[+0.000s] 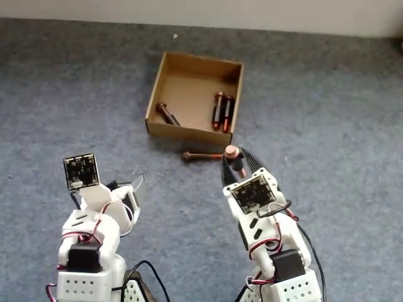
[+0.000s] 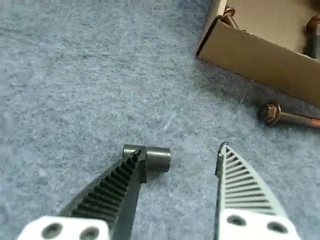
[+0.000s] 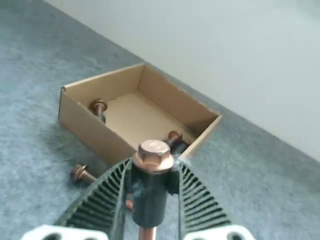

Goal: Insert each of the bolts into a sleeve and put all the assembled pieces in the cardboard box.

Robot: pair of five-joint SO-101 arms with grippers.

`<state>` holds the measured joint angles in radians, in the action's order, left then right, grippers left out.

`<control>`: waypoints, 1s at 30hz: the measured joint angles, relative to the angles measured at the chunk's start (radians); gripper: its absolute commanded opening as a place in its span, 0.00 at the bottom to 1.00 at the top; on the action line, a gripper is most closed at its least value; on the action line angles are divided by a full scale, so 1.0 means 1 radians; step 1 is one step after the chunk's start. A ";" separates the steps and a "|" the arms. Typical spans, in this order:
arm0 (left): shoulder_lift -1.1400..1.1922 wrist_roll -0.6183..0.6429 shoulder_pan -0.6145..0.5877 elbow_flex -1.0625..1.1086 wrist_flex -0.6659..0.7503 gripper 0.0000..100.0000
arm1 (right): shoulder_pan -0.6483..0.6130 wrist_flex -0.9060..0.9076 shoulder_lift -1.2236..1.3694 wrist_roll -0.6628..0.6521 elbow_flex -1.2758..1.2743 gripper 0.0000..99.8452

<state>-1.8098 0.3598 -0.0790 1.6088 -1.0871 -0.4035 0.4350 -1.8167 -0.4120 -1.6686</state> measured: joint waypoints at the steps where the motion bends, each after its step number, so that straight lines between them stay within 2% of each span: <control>1: 0.000 0.000 0.000 0.020 0.021 0.24 | 0.000 -0.015 0.000 0.000 0.000 0.01; 8: 0.000 0.000 -0.002 0.058 0.084 0.24 | 0.003 -0.046 0.017 0.000 0.034 0.01; 12: 0.000 0.000 -0.002 0.058 0.087 0.24 | 0.002 -0.120 0.167 0.000 0.138 0.01; 25: 0.000 0.000 -0.002 0.060 0.091 0.24 | 0.002 -0.628 1.217 0.000 0.566 0.01; 30: 0.000 0.000 -0.002 0.060 0.091 0.24 | 0.002 -0.755 1.554 0.000 0.738 0.01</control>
<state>-1.8098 0.3598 -0.0806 1.6686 -0.9966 -0.4020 -0.3199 -0.2624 -0.4120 -0.9306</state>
